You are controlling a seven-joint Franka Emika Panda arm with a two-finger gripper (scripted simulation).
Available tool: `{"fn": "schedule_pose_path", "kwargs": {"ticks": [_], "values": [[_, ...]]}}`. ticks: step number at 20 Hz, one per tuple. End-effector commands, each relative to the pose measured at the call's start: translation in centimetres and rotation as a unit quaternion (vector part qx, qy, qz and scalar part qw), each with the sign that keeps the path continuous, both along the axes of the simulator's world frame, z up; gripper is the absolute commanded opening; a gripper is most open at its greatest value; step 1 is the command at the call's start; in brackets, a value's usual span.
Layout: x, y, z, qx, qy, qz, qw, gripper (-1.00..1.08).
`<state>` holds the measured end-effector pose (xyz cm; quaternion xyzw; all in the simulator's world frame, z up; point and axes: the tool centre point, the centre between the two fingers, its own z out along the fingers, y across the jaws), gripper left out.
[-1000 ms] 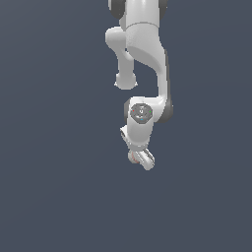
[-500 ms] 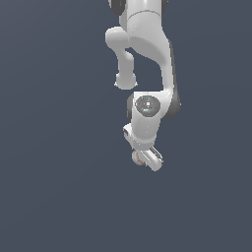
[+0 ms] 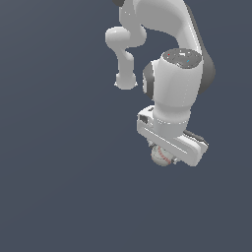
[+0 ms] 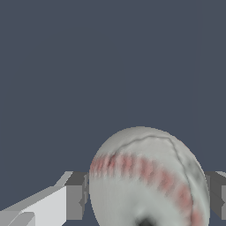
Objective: Pick up the object and move it to a goal position.
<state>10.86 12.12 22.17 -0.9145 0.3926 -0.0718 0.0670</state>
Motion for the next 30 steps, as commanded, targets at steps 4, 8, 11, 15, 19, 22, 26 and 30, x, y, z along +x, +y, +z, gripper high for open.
{"fn": "schedule_pose_path", "kwargs": {"ticks": [4,8,11,15,19,22,26,30], "values": [[2.0,4.1,9.9,0.013,-0.052,0.053,0.9971,-1.0],[2.5,6.8,16.3,0.023,-0.084,0.087,0.9923,-1.0],[2.6,8.4,20.4,0.028,-0.105,0.109,0.9881,-1.0],[2.4,10.0,24.3,0.034,-0.124,0.13,0.9831,-1.0],[2.2,11.0,27.0,0.038,-0.137,0.144,0.9793,-1.0],[2.1,11.5,28.2,0.04,-0.143,0.15,0.9774,-1.0],[2.0,11.8,29.0,0.041,-0.147,0.154,0.9762,-1.0],[2.0,11.7,28.9,0.041,-0.146,0.154,0.9764,-1.0]]}}
